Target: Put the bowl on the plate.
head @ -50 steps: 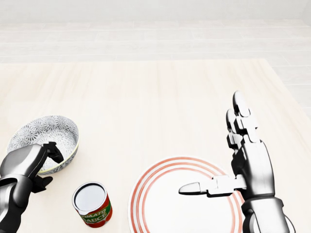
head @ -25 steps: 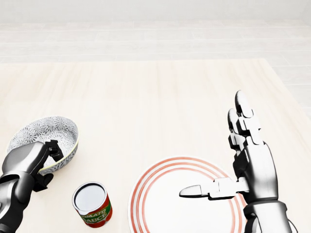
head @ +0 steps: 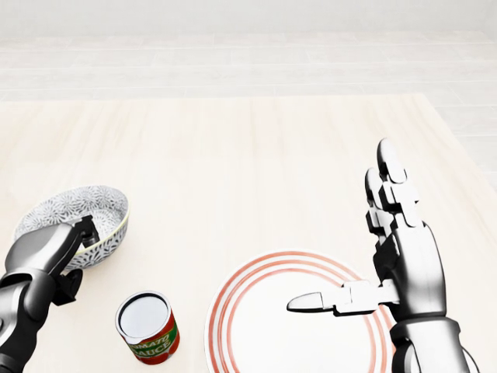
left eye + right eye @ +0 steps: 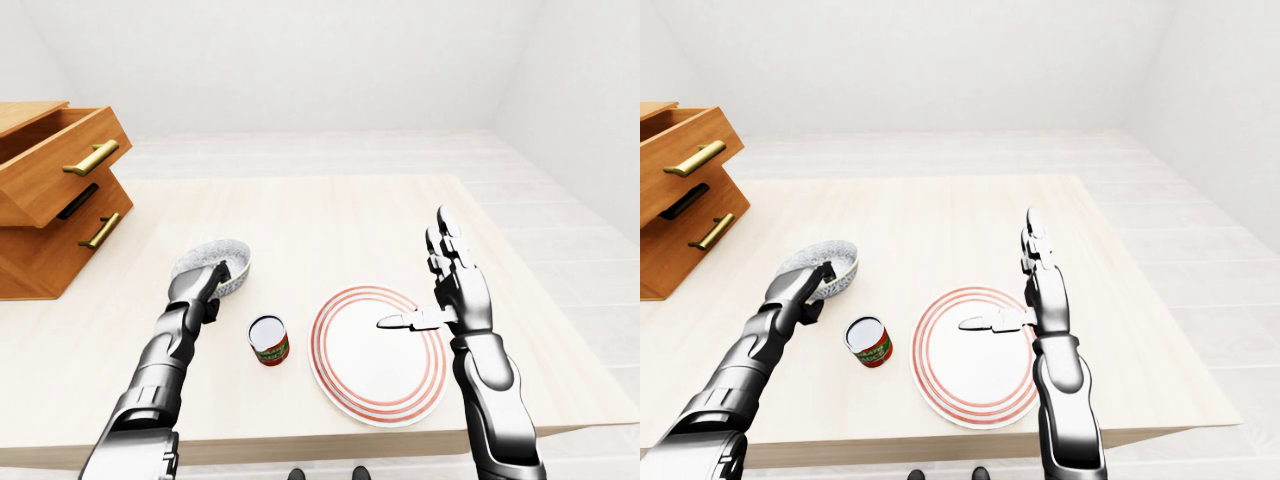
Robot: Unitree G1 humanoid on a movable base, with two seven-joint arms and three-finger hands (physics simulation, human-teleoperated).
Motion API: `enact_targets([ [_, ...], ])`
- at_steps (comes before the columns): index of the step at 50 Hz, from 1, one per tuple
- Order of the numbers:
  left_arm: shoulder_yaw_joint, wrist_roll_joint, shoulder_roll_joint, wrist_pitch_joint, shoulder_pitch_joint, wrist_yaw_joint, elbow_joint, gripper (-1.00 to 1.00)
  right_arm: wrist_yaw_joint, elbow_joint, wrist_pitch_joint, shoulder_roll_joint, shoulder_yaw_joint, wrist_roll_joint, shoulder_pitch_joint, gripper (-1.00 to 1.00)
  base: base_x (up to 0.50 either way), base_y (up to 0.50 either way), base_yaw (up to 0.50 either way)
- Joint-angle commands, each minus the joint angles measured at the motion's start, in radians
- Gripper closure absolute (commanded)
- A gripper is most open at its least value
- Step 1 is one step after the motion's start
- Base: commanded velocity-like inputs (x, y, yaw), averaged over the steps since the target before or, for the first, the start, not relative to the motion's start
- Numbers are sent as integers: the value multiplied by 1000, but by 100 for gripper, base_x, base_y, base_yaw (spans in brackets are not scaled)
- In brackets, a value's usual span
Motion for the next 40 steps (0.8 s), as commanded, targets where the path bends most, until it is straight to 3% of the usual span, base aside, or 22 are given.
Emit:
enact_targets([
  [1,7,7,4,0,-4,15,-31,100,-1,5,0,1,1,-1,-2,-100,0,0,0],
  [24,26,55,12,0,20,27,-142,100,-2,16,0,5,6,0,19,-100,0,0,0],
  [40,57,34,-13,0,76,-88,-373,100,-4,9,0,5,7,2,19,-100,0,0,0],
])
